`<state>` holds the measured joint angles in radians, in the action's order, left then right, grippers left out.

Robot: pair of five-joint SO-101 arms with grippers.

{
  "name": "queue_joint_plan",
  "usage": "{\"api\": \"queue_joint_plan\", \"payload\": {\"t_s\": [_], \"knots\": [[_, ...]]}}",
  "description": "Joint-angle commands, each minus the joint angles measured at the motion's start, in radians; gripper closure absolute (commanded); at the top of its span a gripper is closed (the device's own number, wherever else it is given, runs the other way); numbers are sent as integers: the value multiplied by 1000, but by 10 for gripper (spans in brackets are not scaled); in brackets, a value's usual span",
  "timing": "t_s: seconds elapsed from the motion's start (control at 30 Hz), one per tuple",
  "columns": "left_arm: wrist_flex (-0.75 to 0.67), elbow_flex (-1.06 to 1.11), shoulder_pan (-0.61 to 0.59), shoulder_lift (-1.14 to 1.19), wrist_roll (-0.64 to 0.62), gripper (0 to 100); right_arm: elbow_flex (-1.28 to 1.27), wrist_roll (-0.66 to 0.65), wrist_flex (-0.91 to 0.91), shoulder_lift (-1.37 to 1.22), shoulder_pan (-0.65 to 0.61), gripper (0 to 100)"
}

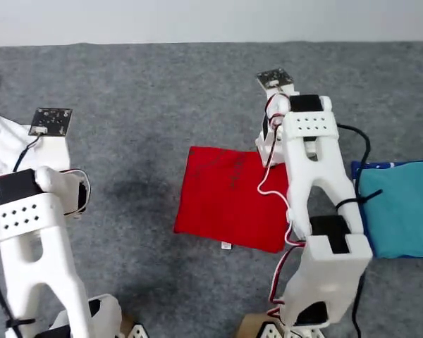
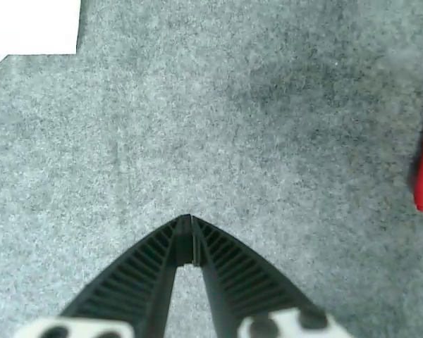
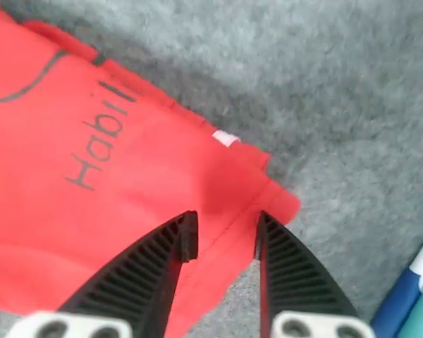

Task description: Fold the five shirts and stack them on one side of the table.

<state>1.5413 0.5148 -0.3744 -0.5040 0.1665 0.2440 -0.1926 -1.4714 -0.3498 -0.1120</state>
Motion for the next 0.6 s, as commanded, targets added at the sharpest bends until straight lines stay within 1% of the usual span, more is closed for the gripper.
{"api": "queue_joint_plan", "payload": {"t_s": [0.0, 0.2, 0.4, 0.57], "knots": [[-17, -5, -3, -20, 6, 997, 104, -8, -31, -4, 16, 858], [-17, -5, -3, -20, 6, 997, 135, -3, -68, -8, 10, 861], [-28, -5, -3, -18, 6, 997, 201, -6, -165, -5, 25, 861], [-29, -5, -3, -18, 6, 997, 201, -2, -166, -10, 36, 861]]}}
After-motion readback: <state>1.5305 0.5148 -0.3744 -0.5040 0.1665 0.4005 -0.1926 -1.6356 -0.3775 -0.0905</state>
